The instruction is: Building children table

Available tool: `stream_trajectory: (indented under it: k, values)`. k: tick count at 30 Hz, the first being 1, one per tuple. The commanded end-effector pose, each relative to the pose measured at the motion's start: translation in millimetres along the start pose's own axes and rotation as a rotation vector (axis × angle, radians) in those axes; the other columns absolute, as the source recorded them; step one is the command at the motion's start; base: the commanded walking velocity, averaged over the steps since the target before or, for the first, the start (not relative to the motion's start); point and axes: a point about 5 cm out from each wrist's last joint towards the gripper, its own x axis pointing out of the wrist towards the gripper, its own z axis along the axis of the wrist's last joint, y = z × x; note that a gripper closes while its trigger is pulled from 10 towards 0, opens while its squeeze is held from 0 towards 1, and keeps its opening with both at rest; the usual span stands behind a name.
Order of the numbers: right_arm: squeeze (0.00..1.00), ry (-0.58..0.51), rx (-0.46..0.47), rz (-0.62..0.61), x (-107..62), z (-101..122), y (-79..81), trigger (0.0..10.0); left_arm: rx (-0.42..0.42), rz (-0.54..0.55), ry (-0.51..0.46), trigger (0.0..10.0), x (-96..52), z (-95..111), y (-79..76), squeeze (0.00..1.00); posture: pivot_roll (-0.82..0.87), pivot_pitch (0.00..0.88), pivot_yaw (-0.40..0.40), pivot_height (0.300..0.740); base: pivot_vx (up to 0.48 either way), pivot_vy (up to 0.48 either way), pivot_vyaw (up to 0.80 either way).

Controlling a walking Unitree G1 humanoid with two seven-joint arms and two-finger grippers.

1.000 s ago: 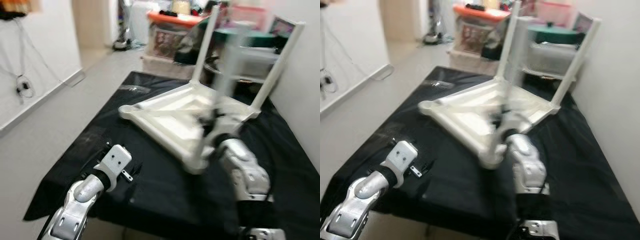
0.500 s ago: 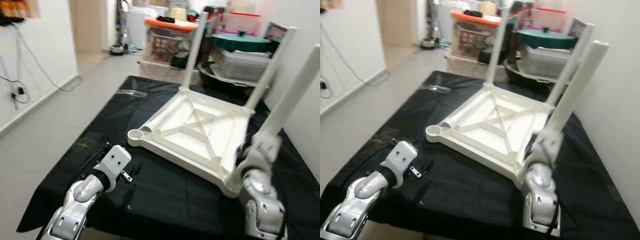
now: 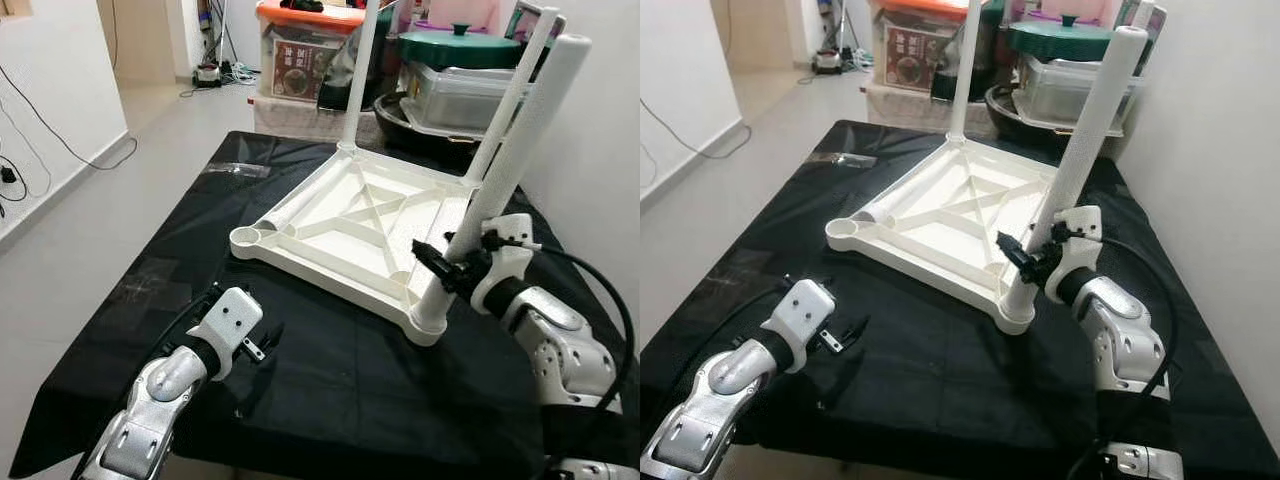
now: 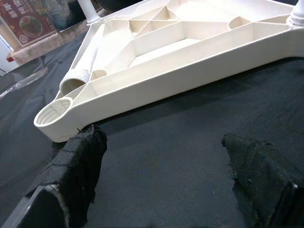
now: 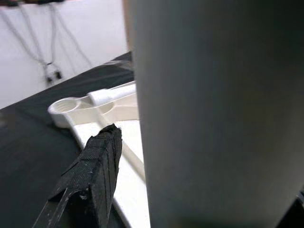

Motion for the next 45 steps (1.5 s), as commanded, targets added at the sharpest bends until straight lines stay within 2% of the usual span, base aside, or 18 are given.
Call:
stream_trajectory:
  k: [1,2,4,5,9,12,13,18,24,26,28,29,32,33,34,39,42,45]
  values:
    - [0.0,0.004,-0.006,0.097,9.3,-1,11.9,10.0,0.013,-0.002,0.0,10.0,0.7,-1,0.8,0.0,0.09,0.0,-0.138,0.74,0.0,0.0,0.0]
    - [0.0,-0.018,0.018,0.206,18.8,-2,23.8,4.8,0.014,-0.004,-0.004,10.0,1.3,1,-0.8,0.0,0.1,0.0,-0.143,0.74,0.0,0.0,0.0]
    - [0.0,-0.018,0.018,0.206,18.8,-2,23.8,4.8,0.014,-0.004,-0.004,10.0,1.3,1,-0.8,0.0,0.1,0.0,-0.143,0.74,0.0,0.0,0.0]
    - [0.0,-0.041,0.039,0.267,22.7,-3,31.1,0.0,0.014,-0.008,-0.008,10.0,0.9,2,-2.3,0.0,0.11,0.0,-0.148,0.74,0.0,0.0,0.0]
    - [0.0,-0.086,0.028,0.136,29.2,-5,27.1,0.0,0.019,-0.013,-0.006,10.0,-1.5,1,-2.1,0.0,0.11,0.0,-0.147,0.74,0.0,0.0,0.0]
    - [0.0,-0.06,0.076,-0.444,28.4,-7,-10.1,0.0,0.023,-0.016,0.0,10.0,-3.6,-1,-1.3,0.0,0.11,0.0,-0.145,0.74,0.0,0.0,0.0]
    - [0.0,0.015,0.107,-0.797,9.9,-19,-28.5,0.0,0.024,-0.018,0.001,10.0,-4.0,-2,-1.5,0.0,0.1,0.0,-0.142,0.74,0.0,0.0,0.0]
    - [0.0,0.143,0.041,-1.198,-39.8,-46,-24.2,0.0,0.025,-0.032,-0.004,10.0,-2.3,-1,-4.3,0.0,0.08,0.0,-0.125,0.74,0.0,0.0,0.0]
    - [0.0,0.167,0.005,-1.209,-61.4,-58,7.3,0.0,0.027,-0.056,-0.009,10.0,-0.7,0,-6.1,0.0,0.07,0.0,-0.111,0.74,0.0,0.0,0.0]
    - [0.0,0.14,-0.006,-1.125,-58.1,-49,12.0,10.0,0.031,-0.076,-0.012,10.0,2.3,1,-6.5,0.0,0.03,0.0,-0.087,0.74,0.0,0.0,0.0]
    - [0.0,0.114,-0.013,-1.098,-54.6,-44,12.3,10.0,0.032,-0.082,-0.015,10.0,3.5,1,-6.8,0.0,0.03,0.0,-0.087,0.74,0.0,0.0,0.0]
    - [1.0,0.047,-0.02,-1.081,-52.2,-32,8.1,10.0,0.033,-0.085,-0.017,10.0,5.2,1,-6.5,0.0,0.03,0.0,-0.081,0.74,0.0,0.0,0.0]
    - [1.0,-0.027,-0.021,-1.108,-48.6,-15,1.8,10.0,0.033,-0.085,-0.019,10.0,6.5,2,-5.8,0.0,0.02,0.0,-0.077,0.74,0.0,0.0,0.0]
    - [0.84,-0.054,-0.034,-1.115,-48.0,-4,-1.3,10.0,0.033,-0.085,-0.021,10.0,6.5,2,-5.3,0.0,0.02,0.0,-0.072,0.74,0.0,0.0,0.0]
    - [0.0,-0.093,-0.031,-1.092,-46.3,8,-6.0,10.0,0.033,-0.084,-0.019,10.0,5.7,1,-4.6,0.0,0.02,0.0,-0.069,0.74,0.0,0.0,0.0]
    - [0.0,-0.192,-0.014,-0.942,-39.1,32,-11.3,10.0,0.035,-0.074,-0.015,10.0,4.6,0,-2.7,0.0,0.03,0.0,-0.076,0.74,0.0,0.0,0.0]
    - [0.0,-0.212,0.028,-0.507,-23.3,45,-7.5,10.0,0.029,-0.061,-0.016,10.0,4.9,0,-1.2,0.0,0.03,0.0,-0.083,0.74,0.0,0.0,0.0]
    - [0.0,-0.115,-0.15,-0.057,-23.9,33,2.9,10.0,0.029,-0.065,-0.02,10.0,5.7,0,-3.1,0.0,0.05,0.0,-0.088,0.74,0.0,0.0,0.0]
